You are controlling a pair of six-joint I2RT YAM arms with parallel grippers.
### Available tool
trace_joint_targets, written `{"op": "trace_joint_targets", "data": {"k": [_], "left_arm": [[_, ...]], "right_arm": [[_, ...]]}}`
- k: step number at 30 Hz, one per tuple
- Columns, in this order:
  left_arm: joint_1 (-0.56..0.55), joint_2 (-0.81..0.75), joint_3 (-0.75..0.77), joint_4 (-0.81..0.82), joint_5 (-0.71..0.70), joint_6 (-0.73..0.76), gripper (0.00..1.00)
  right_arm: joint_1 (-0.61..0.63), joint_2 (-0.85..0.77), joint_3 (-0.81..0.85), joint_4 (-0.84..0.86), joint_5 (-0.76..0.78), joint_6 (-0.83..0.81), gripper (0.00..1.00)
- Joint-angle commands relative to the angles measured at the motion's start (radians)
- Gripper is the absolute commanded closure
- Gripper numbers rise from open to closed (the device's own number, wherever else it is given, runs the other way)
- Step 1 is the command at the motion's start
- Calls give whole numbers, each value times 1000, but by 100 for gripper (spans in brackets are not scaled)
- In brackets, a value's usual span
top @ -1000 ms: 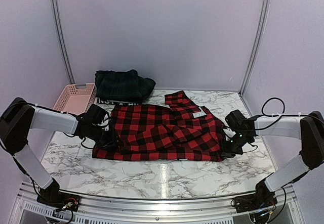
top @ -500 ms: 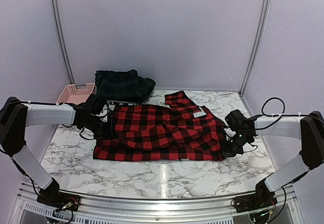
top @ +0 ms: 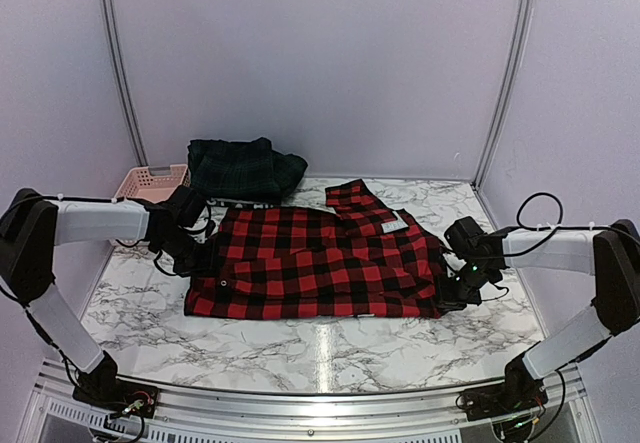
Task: Fold and stack the mixed laundry pile
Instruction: Adjust the 1/3-folded T-shirt at the center of the board, then move the 1/3-folded T-shirt to the center of the board.
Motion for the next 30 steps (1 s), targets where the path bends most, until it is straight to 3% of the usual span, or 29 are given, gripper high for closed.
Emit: {"op": "trace_joint_targets", "data": {"k": [1,5,8,11,13,14,16,24,30], "left_arm": [[17,22,31,-68,-63,52,100],[16,49,46,-80,-82,72,100],[15,32,74,-80,-45,99,65],[13,-13,115,-73,-28,152,41],[14,-15,150,-75,-21,192,34],[14,-7,166,-79,-17,205,34],[13,25,202,-88,-12,218,33],[-28,204,317,-88,-56,215,38],[-60,277,299,-85,-110,185,43]], "right_arm": [[-13,34,-6,-47,69,19,100],[-12,37,-2,-47,69,19,100],[-12,31,27,-53,19,-4,99],[-13,-25,109,-91,-27,-38,70],[-12,-75,182,-126,-7,-58,52],[-13,-94,218,-136,5,-78,43],[-12,-102,278,-154,17,-120,38],[-13,112,384,17,-122,-174,37],[-13,288,436,118,-194,-187,39]]}}
